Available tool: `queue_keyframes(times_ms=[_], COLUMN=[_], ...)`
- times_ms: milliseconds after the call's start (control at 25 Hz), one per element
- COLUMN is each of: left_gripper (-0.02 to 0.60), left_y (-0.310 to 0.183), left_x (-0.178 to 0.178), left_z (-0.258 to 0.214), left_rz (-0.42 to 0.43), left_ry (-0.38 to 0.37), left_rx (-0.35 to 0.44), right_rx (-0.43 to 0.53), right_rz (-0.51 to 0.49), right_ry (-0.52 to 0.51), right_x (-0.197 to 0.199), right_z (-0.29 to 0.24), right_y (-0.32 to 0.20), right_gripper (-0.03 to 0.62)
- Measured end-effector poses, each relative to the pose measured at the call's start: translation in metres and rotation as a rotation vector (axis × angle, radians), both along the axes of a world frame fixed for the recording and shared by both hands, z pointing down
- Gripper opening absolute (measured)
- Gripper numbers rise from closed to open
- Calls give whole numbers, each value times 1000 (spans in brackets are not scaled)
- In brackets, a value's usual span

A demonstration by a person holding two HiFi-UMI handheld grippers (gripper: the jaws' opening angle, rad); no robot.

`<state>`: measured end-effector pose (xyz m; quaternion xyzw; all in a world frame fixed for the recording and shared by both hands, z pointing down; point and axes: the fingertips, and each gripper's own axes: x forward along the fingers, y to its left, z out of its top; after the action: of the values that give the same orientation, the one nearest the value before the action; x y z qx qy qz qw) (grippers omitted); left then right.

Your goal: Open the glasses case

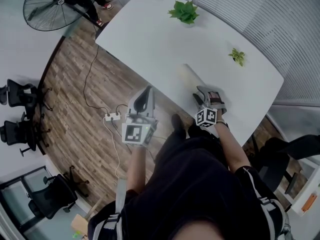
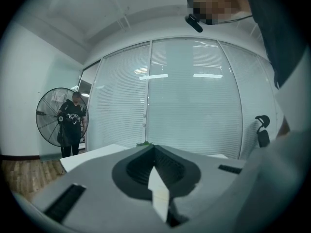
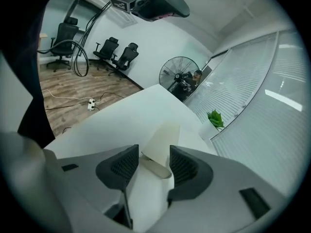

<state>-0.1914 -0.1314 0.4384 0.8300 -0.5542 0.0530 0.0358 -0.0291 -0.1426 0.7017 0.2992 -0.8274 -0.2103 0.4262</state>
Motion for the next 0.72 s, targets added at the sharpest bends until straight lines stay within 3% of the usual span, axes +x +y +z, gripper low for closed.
queue_keyframes(times_ms=[240,320,520,600,720], left_gripper=[0,0,0,0,0], left_y=[-1,-2,-2,-1,-1], left_x=[2,2,2,4,8], left_z=[-1,-1,1,1,1], left_rz=[21,16,26,27,37], left_ry=[-9,-4,-10,-3,-6], left_rx=[14,11,14,16,14], right_rx=[30,46,78,64,-53], right_rz=[-35,-39,-8,33,182], right_ry=[31,36,4,-45,-225], right_x=[-4,-5,1,9,32], right_z=[0,-2,-17,-25,-37], right_y=[1,2,-2,-7,-27], right_gripper=[164,93,55,43,33])
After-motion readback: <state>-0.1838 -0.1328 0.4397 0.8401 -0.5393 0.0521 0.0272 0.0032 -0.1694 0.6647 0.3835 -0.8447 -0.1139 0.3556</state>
